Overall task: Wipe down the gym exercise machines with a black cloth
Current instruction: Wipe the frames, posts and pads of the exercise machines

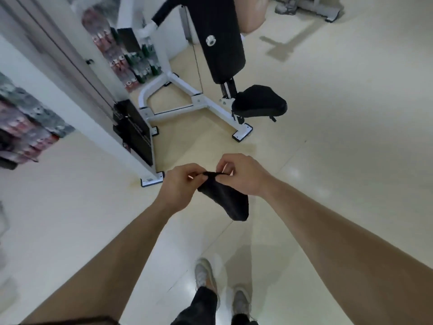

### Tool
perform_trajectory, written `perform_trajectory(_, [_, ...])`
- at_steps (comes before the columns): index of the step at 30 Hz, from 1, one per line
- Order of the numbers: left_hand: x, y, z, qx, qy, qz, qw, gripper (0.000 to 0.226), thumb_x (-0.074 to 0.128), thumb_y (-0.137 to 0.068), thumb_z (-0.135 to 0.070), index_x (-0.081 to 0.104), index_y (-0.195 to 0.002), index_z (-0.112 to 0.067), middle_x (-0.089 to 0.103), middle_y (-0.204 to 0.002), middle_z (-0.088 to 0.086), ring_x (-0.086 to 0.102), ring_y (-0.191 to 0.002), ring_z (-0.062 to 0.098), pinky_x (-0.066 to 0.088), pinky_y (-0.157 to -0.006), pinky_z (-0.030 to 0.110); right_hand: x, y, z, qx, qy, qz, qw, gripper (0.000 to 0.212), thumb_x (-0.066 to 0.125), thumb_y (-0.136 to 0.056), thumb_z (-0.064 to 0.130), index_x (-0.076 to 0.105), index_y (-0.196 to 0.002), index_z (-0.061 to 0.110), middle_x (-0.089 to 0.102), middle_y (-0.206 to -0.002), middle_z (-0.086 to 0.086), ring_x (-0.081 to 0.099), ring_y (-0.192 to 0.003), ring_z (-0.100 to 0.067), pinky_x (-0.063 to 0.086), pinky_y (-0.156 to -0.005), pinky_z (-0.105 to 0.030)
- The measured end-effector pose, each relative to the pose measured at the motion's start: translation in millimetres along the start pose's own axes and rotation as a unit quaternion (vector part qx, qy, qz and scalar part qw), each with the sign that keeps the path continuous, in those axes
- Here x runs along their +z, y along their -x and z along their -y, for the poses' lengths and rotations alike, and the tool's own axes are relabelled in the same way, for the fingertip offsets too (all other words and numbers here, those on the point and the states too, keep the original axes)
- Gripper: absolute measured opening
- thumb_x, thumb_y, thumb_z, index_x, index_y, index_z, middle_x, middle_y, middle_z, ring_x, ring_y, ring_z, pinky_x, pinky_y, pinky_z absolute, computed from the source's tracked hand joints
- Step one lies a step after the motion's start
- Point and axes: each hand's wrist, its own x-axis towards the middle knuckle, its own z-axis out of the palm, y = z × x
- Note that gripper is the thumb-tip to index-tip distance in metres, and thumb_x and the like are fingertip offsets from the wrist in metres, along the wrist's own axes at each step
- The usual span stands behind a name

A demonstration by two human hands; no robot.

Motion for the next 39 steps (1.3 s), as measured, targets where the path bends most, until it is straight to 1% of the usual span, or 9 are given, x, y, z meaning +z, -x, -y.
perform_trajectory(7, [-93, 92, 5, -0.09, 0.021, -0.12, 0.988, 0.013, 0.078, -0.085, -0.017, 0.071, -0.079, -0.027, 0.072, -0.07, -0.01, 0.065, -0.063, 0.003, 0.05, -0.057, 0.018, 34, 9, 98, -0.077, 0.01, 0.031, 0.997, 0.006, 0.063, -0.093, 0.031, 0.064, -0.088, 0.028, 0.065, -0.08, 0.006, 0.062, -0.079, -0.014, 0.048, -0.071, -0.028])
perform_trajectory(11, [-141, 138, 22, -0.086, 0.007, -0.165, 0.983, 0.019, 0.072, -0.087, -0.012, 0.068, -0.078, -0.028, 0.07, -0.076, -0.015, 0.064, -0.073, 0.001, 0.044, -0.067, 0.012, 68, 2, 157, -0.121, 0.011, 0.058, 0.991, 0.009, 0.063, -0.092, 0.026, 0.065, -0.084, 0.024, 0.068, -0.079, 0.001, 0.062, -0.077, -0.015, 0.044, -0.065, -0.025])
perform_trajectory(15, [-176, 179, 43, -0.102, 0.002, -0.2, 0.974, 0.025, 0.063, -0.093, -0.007, 0.067, -0.087, -0.03, 0.069, -0.086, -0.017, 0.06, -0.079, -0.008, 0.04, -0.071, 0.003, 113, 0, 213, -0.165, 0.022, 0.12, 0.979, 0.011, 0.062, -0.093, 0.022, 0.065, -0.086, 0.03, 0.071, -0.078, -0.004, 0.066, -0.075, -0.018, 0.05, -0.071, -0.029])
perform_trajectory(18, [-204, 212, 66, -0.092, 0.013, -0.273, 0.957, 0.028, 0.066, -0.091, -0.009, 0.065, -0.085, -0.036, 0.067, -0.092, -0.017, 0.062, -0.085, -0.005, 0.044, -0.076, 0.008, 153, 2, 253, -0.191, 0.022, 0.164, 0.967, 0.016, 0.063, -0.092, 0.022, 0.065, -0.081, 0.033, 0.069, -0.07, -0.002, 0.064, -0.067, -0.017, 0.051, -0.071, -0.032])
perform_trajectory(22, [-247, 255, 106, -0.082, 0.122, -0.323, 0.935, 0.018, 0.066, -0.092, -0.005, 0.072, -0.091, -0.022, 0.071, -0.106, -0.01, 0.066, -0.099, -0.002, 0.052, -0.085, 0.015, 213, 3, 307, -0.217, 0.024, 0.197, 0.956, 0.013, 0.065, -0.09, 0.028, 0.067, -0.082, 0.037, 0.067, -0.065, 0.006, 0.061, -0.065, -0.01, 0.051, -0.068, -0.031])
perform_trajectory(26, [-296, 292, 151, -0.097, 0.15, -0.343, 0.922, 0.013, 0.067, -0.091, -0.007, 0.074, -0.092, -0.019, 0.074, -0.087, -0.008, 0.067, -0.082, 0.003, 0.048, -0.075, 0.012, 278, 1, 364, -0.221, 0.011, 0.211, 0.952, 0.009, 0.068, -0.09, 0.025, 0.069, -0.083, 0.031, 0.064, -0.062, 0.006, 0.057, -0.059, -0.01, 0.046, -0.063, -0.028])
perform_trajectory(29, [-339, 316, 185, -0.095, 0.146, -0.366, 0.914, 0.013, 0.069, -0.09, -0.01, 0.074, -0.089, -0.022, 0.073, -0.085, -0.006, 0.066, -0.078, 0.007, 0.05, -0.072, 0.016, 324, -3, 406, -0.209, 0.003, 0.231, 0.95, 0.003, 0.069, -0.089, 0.021, 0.07, -0.086, 0.02, 0.064, -0.064, 0.001, 0.057, -0.062, -0.015, 0.046, -0.064, -0.031])
perform_trajectory(34, [-421, 351, 244, -0.106, 0.113, -0.394, 0.906, 0.019, 0.069, -0.091, -0.012, 0.071, -0.085, -0.03, 0.069, -0.088, -0.009, 0.061, -0.065, 0.002, 0.047, -0.065, 0.011, 390, -24, 469, -0.201, 0.124, 0.263, 0.935, 0.006, 0.069, -0.088, 0.024, 0.069, -0.082, 0.022, 0.062, -0.063, 0.008, 0.057, -0.058, -0.008, 0.041, -0.055, -0.021])
perform_trajectory(39, [-498, 364, 320, -0.144, 0.057, -0.41, 0.899, 0.023, 0.068, -0.091, -0.014, 0.069, -0.083, -0.035, 0.067, -0.088, -0.014, 0.064, -0.075, 0.007, 0.048, -0.068, 0.02, 445, -64, 515, -0.162, 0.207, 0.285, 0.922, 0.008, 0.061, -0.09, 0.011, 0.068, -0.092, 0.015, 0.063, -0.07, 0.003, 0.059, -0.062, -0.012, 0.047, -0.055, -0.023])
